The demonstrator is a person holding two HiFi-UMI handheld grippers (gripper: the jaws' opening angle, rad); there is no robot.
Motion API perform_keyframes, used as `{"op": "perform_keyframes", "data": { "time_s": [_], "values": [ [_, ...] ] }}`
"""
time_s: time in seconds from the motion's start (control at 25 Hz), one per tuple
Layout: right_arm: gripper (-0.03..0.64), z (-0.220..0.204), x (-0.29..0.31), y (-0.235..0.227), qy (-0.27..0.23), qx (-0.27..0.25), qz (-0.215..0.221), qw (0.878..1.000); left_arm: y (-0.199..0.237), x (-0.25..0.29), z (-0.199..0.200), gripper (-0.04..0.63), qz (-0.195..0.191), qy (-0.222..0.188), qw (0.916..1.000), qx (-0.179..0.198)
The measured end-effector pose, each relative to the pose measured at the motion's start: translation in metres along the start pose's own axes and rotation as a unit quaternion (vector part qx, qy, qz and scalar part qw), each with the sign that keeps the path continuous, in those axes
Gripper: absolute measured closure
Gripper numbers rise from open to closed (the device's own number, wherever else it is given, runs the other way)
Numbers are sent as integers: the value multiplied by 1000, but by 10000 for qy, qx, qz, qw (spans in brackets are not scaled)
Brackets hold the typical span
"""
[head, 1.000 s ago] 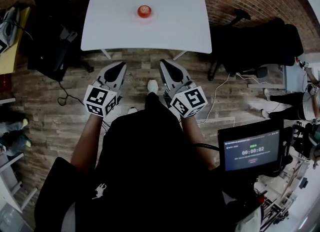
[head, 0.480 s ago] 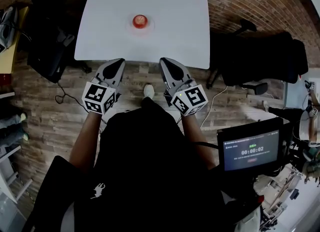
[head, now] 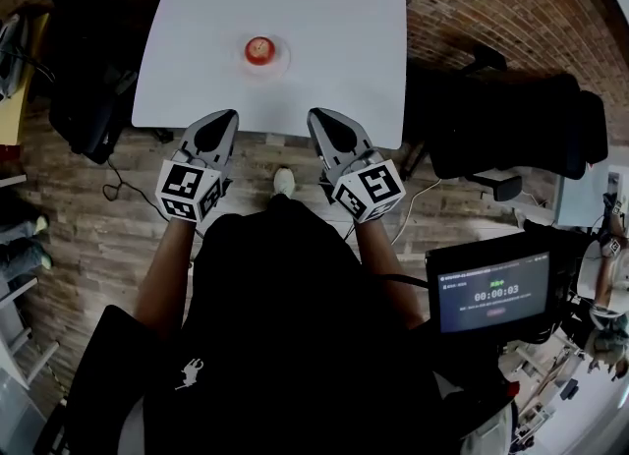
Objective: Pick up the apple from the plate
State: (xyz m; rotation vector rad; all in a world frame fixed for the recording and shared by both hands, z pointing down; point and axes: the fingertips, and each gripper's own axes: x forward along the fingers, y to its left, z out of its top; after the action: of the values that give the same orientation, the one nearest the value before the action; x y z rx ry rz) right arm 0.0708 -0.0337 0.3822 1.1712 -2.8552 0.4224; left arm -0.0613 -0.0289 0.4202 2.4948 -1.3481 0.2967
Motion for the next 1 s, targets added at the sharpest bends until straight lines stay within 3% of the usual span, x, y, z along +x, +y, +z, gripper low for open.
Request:
{"op": "perform_keyframes", "data": {
  "time_s": [0.24, 1.0],
  "values": [
    [612, 0, 4, -23, 8, 1, 121, 9999, -8, 23, 2, 589, 94, -38, 9999, 118],
    [612, -4, 13, -60, 152, 68, 327, 9993, -1, 51, -1, 589, 430, 155, 9989, -59]
  ]
}}
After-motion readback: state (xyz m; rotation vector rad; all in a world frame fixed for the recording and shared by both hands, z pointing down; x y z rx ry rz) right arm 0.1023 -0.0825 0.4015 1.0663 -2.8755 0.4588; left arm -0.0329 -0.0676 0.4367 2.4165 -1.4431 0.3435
